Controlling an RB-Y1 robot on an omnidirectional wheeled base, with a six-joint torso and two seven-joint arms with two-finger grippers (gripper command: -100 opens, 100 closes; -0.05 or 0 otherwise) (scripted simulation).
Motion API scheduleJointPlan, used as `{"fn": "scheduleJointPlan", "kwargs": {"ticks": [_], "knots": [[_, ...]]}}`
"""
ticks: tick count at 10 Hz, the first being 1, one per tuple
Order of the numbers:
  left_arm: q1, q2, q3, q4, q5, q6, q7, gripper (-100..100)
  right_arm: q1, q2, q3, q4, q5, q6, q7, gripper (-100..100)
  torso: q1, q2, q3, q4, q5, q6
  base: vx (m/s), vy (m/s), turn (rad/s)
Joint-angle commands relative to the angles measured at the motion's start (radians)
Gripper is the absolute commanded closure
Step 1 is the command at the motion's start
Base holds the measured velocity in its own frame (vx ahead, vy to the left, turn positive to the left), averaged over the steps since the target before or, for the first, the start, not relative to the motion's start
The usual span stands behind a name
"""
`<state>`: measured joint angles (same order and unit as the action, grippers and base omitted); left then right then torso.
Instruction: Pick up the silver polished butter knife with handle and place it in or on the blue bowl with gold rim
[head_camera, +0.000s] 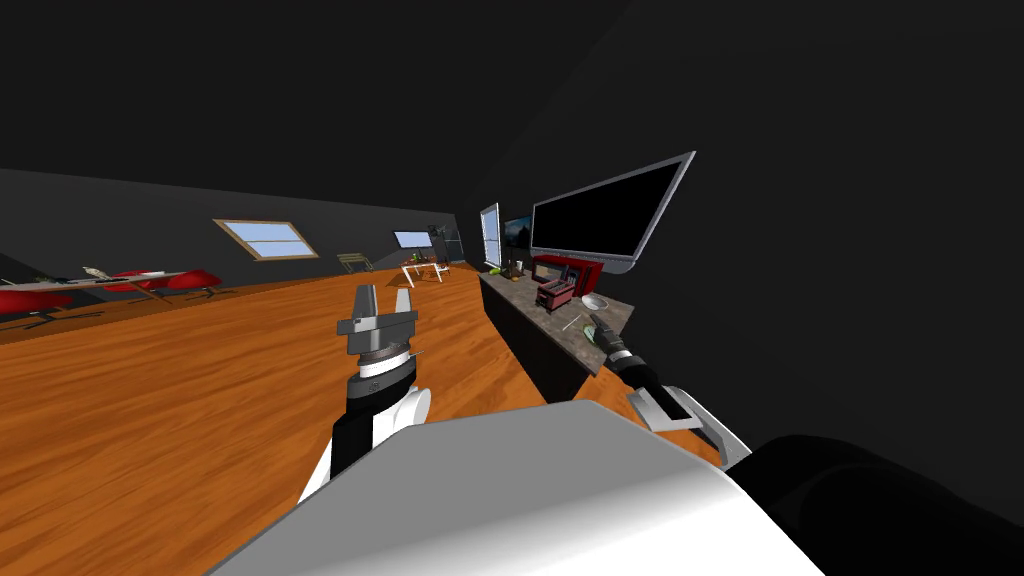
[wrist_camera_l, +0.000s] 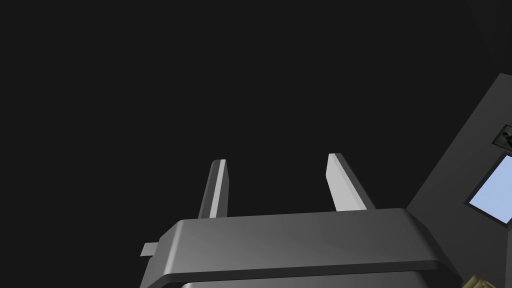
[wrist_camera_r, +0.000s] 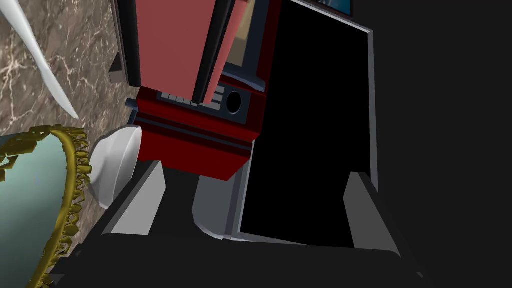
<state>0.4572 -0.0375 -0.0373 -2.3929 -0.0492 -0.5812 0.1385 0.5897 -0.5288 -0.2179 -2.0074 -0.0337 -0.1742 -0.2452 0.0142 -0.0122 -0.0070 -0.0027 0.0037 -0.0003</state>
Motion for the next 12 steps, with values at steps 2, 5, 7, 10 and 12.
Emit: {"fn": "scheduleJointPlan", "kwargs": {"ticks": [2, 5, 7, 10, 12], "knots": [[0.0, 0.0, 0.0, 0.0, 0.0, 0.0, 0.0, 0, 0.03, -0.063, -0.005, 0.053, 0.011, 0.051, -0.015, -100, 0.003, -0.001, -0.001, 0.0, 0.001, 0.0, 0.158, 0.269, -0.003], [0.0, 0.0, 0.0, 0.0, 0.0, 0.0, 0.0, 0, 0.071, -0.148, -0.012, 0.128, 0.024, 0.102, -0.038, -100, -0.005, 0.003, 0.002, 0.001, -0.001, 0.0, 0.12, 0.163, 0.01], [0.0, 0.0, 0.0, 0.0, 0.0, 0.0, 0.0, 0, 0.094, -0.191, -0.014, 0.167, 0.031, 0.126, -0.05, -100, -0.003, 0.002, 0.001, 0.0, -0.001, 0.0, 0.145, 0.177, 0.004], [0.0, 0.0, 0.0, 0.0, 0.0, 0.0, 0.0, 0, 0.14, -0.274, -0.016, 0.24, 0.047, 0.174, -0.073, -100, -0.008, 0.003, 0.001, 0.0, -0.001, 0.0, 0.134, 0.126, 0.014], [0.0, 0.0, 0.0, 0.0, 0.0, 0.0, 0.0, 0, 0.164, -0.315, -0.015, 0.279, 0.055, 0.196, -0.085, -100, -0.009, 0.004, 0.002, 0.001, -0.002, 0.0, 0.125, 0.107, 0.015]]}}
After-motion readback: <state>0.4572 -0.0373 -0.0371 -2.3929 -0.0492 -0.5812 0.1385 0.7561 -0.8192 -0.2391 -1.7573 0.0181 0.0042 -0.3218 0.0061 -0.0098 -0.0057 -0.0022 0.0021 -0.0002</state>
